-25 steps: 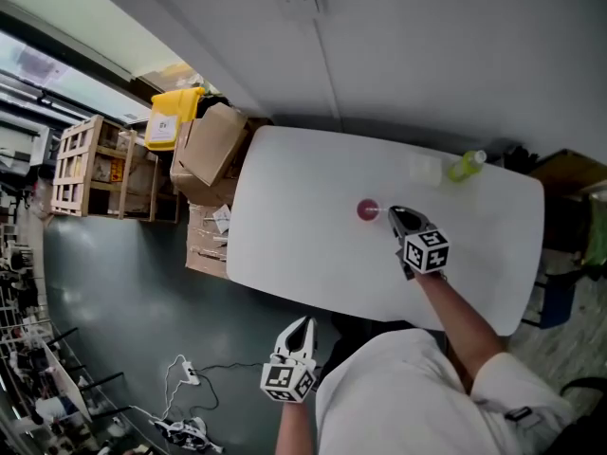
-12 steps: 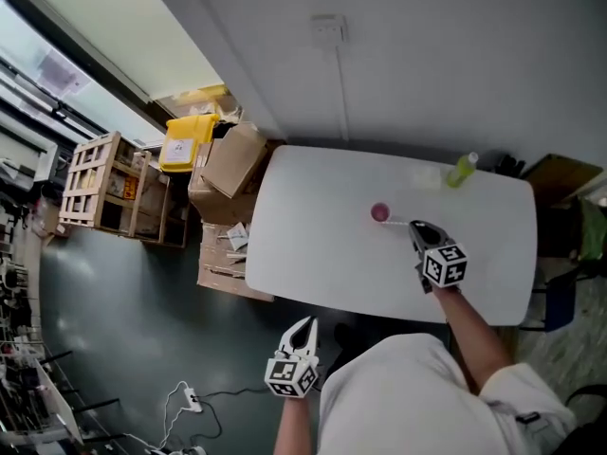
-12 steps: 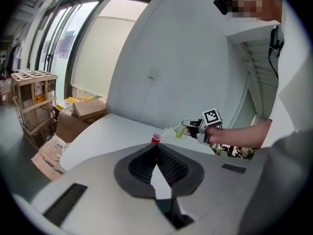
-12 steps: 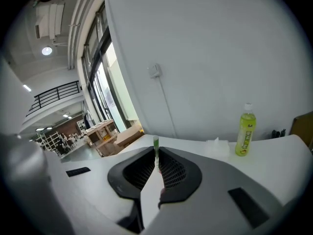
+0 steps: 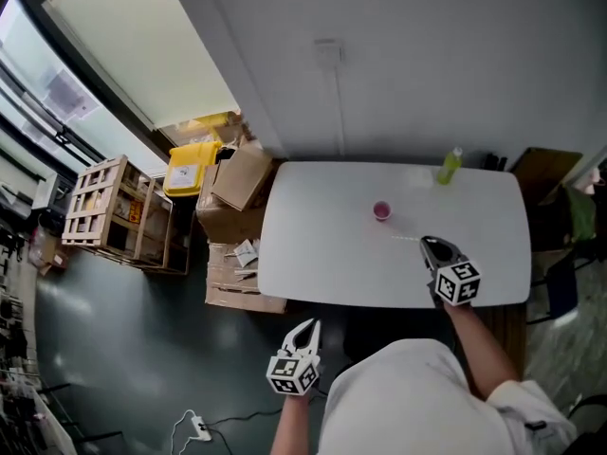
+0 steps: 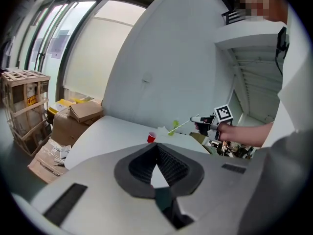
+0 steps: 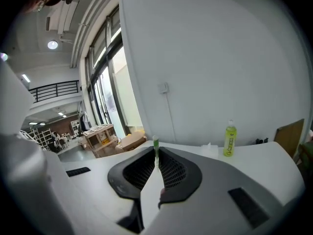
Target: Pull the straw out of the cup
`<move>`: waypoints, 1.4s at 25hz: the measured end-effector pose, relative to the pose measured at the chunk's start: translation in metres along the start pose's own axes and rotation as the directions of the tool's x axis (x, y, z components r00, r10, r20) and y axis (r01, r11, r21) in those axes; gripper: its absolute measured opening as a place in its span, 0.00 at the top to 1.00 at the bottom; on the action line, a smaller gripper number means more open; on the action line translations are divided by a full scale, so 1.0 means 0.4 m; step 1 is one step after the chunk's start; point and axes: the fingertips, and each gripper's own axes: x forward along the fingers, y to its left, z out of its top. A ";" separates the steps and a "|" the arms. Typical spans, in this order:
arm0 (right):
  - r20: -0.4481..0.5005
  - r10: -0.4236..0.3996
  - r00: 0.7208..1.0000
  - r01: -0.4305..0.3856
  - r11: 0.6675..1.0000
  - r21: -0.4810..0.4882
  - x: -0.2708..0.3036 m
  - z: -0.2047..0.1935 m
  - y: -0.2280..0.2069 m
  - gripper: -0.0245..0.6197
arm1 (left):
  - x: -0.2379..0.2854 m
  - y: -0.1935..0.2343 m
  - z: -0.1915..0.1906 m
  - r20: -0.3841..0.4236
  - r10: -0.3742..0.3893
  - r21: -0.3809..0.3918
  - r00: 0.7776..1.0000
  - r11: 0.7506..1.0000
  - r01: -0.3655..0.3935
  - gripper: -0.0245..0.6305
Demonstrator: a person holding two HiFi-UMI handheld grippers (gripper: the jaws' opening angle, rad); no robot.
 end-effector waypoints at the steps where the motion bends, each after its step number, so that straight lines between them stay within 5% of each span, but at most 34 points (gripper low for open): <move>1: 0.006 -0.009 1.000 0.009 1.000 -0.002 -0.024 -0.005 0.010 0.88 | -0.005 -0.003 -0.003 -0.002 -0.016 0.011 1.000 1.000 0.016 0.96; 13: 0.052 -0.025 0.998 0.028 0.998 -0.059 -0.243 -0.002 0.055 0.88 | -0.007 -0.095 -0.023 -0.025 -0.130 0.058 0.991 0.990 0.132 0.96; 35: 0.032 0.051 0.998 -0.045 0.986 -0.162 -0.356 -0.002 -0.014 0.88 | 0.044 -0.267 0.062 0.067 -0.107 0.046 0.992 0.993 0.104 0.96</move>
